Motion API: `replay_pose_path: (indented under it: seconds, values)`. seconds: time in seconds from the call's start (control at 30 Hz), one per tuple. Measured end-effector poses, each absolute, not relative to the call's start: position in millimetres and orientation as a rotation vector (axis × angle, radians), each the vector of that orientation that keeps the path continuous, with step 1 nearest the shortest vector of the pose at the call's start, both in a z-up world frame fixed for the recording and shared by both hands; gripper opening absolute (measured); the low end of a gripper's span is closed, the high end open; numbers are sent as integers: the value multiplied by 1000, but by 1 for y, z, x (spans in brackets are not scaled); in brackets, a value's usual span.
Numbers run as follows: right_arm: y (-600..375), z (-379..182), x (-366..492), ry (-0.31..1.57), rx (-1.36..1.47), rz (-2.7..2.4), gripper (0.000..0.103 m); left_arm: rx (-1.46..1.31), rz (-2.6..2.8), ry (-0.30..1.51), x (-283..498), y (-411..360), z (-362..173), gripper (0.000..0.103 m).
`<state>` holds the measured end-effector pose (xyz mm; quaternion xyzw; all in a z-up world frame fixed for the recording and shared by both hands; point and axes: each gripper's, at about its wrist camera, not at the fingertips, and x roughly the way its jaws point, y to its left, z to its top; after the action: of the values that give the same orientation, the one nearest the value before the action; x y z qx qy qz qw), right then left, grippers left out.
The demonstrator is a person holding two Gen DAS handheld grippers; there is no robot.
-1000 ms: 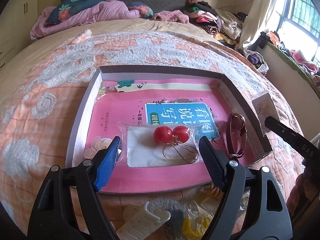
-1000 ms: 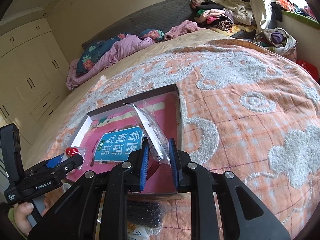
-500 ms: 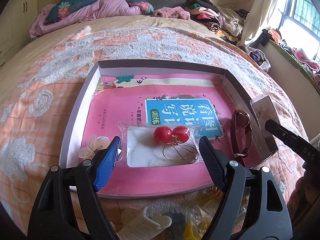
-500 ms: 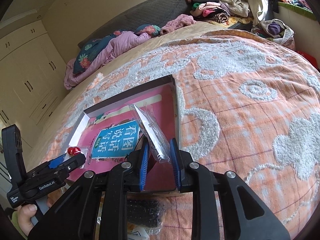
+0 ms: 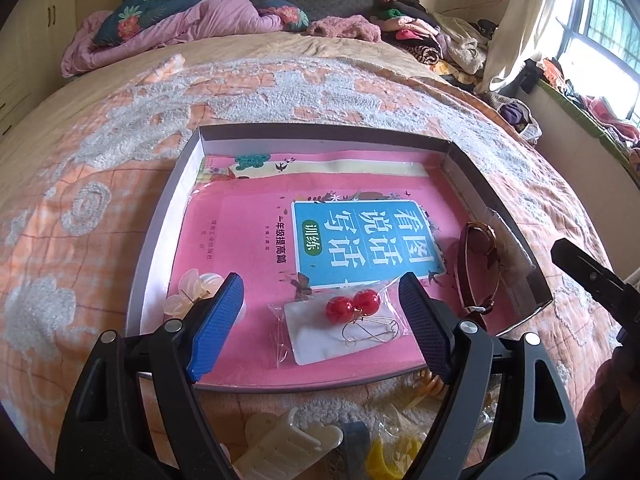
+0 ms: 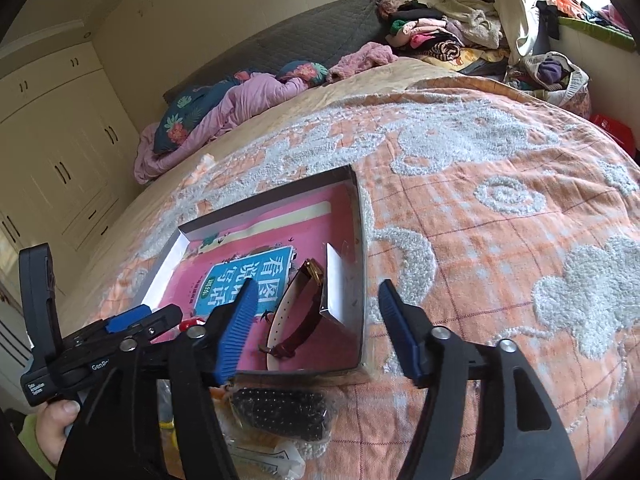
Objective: Organize jewelry
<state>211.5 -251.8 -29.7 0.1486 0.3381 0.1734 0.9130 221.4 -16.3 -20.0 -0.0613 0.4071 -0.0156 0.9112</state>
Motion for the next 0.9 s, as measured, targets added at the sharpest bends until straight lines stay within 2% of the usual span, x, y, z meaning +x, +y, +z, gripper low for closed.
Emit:
replay_pose_path:
  seconds: [0.07,0.13,0.23,0.3,0.4,0.47,0.9]
  values:
    - [-256,-26,208,681,317,355,73,-126,-34,834,219,-17,-16,78]
    - [-258,-22,205,670,320,358,78,-123,-33,827,217,-17,-13,80]
    - [-261,-16,201,654,317,359,82,-125,-34,818,213,-18,-8,80]
    - [-262,-13,198,647,314,363,84,-123,-31,812,210,-19,-4,87]
    - [-262,-7,192,632,310,369,86,-120,-29,801,206,-20,1,88]
    - [-262,-3,189,623,309,373,87,-122,-29,794,202,-19,5,91]
    - [-259,19,169,584,286,408,89,-140,-11,754,177,-11,26,92]
